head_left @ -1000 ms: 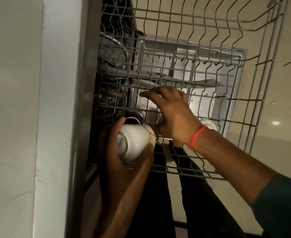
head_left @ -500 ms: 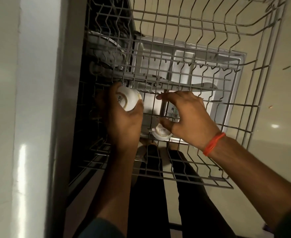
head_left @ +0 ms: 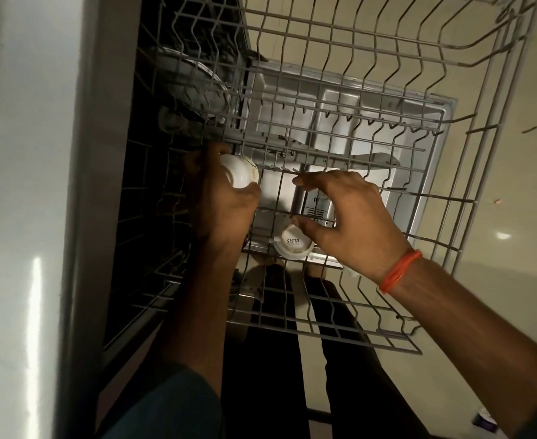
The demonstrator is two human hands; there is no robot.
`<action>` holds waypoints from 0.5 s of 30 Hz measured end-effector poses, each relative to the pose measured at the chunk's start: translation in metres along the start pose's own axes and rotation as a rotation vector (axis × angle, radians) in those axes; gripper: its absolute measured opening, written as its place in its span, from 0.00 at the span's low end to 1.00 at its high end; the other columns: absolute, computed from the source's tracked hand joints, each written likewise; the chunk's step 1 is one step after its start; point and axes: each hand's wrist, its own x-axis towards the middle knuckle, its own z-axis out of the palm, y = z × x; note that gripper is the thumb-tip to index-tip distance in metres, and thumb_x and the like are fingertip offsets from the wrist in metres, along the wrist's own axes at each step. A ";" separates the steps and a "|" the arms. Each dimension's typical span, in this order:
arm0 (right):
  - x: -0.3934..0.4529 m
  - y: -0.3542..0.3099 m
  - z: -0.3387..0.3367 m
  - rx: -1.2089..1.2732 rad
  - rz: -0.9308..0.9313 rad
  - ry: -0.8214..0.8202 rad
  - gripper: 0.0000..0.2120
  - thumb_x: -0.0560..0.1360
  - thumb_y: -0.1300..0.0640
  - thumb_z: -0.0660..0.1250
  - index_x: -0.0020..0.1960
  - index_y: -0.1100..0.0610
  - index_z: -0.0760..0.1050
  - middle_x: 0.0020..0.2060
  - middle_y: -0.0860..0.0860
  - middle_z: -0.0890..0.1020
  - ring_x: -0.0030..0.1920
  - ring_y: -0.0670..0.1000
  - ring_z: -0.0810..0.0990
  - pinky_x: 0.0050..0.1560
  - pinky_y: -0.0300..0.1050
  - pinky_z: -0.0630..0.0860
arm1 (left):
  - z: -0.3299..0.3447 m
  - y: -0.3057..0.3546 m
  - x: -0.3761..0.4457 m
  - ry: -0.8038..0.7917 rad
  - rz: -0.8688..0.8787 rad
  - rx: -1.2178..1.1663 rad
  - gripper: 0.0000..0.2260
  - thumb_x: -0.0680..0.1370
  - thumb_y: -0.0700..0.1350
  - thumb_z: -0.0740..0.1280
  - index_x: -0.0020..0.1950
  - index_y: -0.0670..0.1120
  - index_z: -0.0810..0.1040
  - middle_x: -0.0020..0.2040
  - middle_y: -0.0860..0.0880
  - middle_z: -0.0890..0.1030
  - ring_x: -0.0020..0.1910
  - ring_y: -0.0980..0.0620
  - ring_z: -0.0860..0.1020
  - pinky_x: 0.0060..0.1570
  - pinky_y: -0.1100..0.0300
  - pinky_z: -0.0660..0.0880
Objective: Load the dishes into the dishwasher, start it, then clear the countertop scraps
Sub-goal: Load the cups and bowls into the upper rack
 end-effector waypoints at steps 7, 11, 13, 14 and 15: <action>0.002 -0.003 0.001 0.026 0.011 0.004 0.26 0.72 0.46 0.72 0.69 0.47 0.73 0.59 0.47 0.80 0.63 0.53 0.76 0.66 0.60 0.70 | -0.001 -0.003 -0.003 -0.043 0.068 0.016 0.23 0.67 0.41 0.76 0.61 0.48 0.76 0.64 0.47 0.72 0.58 0.47 0.76 0.49 0.53 0.78; 0.002 -0.003 0.002 0.025 0.016 -0.002 0.26 0.72 0.46 0.72 0.69 0.47 0.73 0.60 0.47 0.80 0.63 0.53 0.75 0.66 0.60 0.70 | 0.002 -0.006 -0.006 -0.072 0.118 0.087 0.22 0.69 0.42 0.77 0.61 0.49 0.77 0.65 0.48 0.73 0.57 0.48 0.77 0.46 0.56 0.75; 0.002 -0.002 0.003 0.020 0.015 -0.004 0.26 0.72 0.45 0.71 0.68 0.47 0.74 0.59 0.47 0.80 0.62 0.53 0.75 0.66 0.60 0.70 | 0.005 -0.007 -0.005 -0.070 0.123 0.118 0.23 0.69 0.42 0.77 0.63 0.49 0.77 0.67 0.48 0.72 0.60 0.47 0.76 0.47 0.56 0.76; 0.002 -0.001 0.003 0.018 0.015 -0.006 0.26 0.72 0.45 0.70 0.68 0.47 0.74 0.59 0.47 0.81 0.62 0.54 0.76 0.66 0.60 0.70 | 0.007 -0.008 -0.004 -0.072 0.115 0.131 0.24 0.69 0.42 0.77 0.64 0.49 0.77 0.68 0.48 0.72 0.61 0.46 0.76 0.49 0.54 0.78; 0.001 0.000 0.003 0.017 0.015 -0.007 0.26 0.71 0.44 0.70 0.68 0.47 0.74 0.59 0.47 0.81 0.62 0.54 0.76 0.66 0.59 0.70 | 0.009 -0.008 -0.003 -0.080 0.105 0.146 0.25 0.69 0.42 0.78 0.64 0.49 0.77 0.68 0.48 0.71 0.63 0.45 0.76 0.51 0.51 0.79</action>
